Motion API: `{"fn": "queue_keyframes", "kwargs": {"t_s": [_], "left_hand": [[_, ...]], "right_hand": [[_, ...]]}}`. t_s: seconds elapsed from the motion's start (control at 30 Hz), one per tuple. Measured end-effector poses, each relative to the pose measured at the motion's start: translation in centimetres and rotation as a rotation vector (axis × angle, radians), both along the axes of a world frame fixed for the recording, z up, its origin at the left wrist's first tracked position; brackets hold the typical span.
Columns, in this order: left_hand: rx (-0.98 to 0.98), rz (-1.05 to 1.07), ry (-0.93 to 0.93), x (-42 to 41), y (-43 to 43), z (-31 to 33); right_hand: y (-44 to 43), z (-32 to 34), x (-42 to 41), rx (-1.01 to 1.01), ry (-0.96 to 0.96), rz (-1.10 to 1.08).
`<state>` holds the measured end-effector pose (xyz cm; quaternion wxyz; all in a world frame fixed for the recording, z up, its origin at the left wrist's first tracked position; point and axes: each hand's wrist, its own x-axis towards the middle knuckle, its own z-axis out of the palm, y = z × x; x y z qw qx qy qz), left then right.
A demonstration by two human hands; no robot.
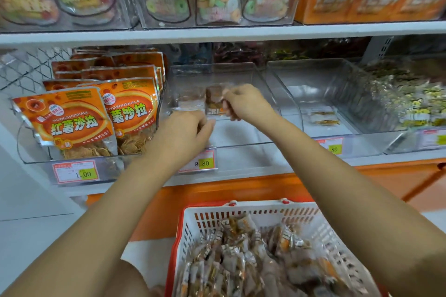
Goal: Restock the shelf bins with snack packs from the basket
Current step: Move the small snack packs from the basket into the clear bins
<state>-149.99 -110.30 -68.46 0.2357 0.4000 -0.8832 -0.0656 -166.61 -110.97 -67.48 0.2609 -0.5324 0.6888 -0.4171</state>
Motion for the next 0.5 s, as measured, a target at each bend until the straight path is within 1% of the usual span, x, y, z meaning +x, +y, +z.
{"fn": "queue_keyframes", "kwargs": {"t_s": [0.07, 0.1, 0.17, 0.23, 0.27, 0.37, 0.43, 0.5], "left_hand": [[0.102, -0.100, -0.064, -0.3, 1.5, -0.2], [0.158, -0.139, -0.124, -0.5, 2.1, -0.6], [0.241, -0.174, -0.285, -0.6, 2.8, -1.8], [0.231, -0.164, -0.435, -0.7, 3.0, -3.2], [0.209, -0.152, -0.482, -0.6, 3.0, -3.7], [0.185, -0.127, -0.510, -0.4, 2.7, -4.3], [0.173, -0.120, -0.505, -0.2, 2.7, -4.3], [0.158, -0.123, -0.504, -0.1, 2.7, -4.3]], "right_hand": [[4.2, -0.2, -0.7, -0.008, 0.228, 0.029], [6.2, -0.5, -0.9, 0.017, 0.270, 0.059], [9.4, -1.6, -1.3, 0.105, 0.292, 0.145], [11.4, -3.0, -1.3, 0.234, 0.351, 0.239], [11.9, -3.8, -1.4, 0.319, 0.369, 0.285], [12.5, -8.1, -1.8, 0.608, 0.386, 0.370], [12.2, -12.5, -2.2, 0.740, 0.456, 0.325], [12.2, -17.5, -2.7, 0.789, 0.466, 0.216]]}}
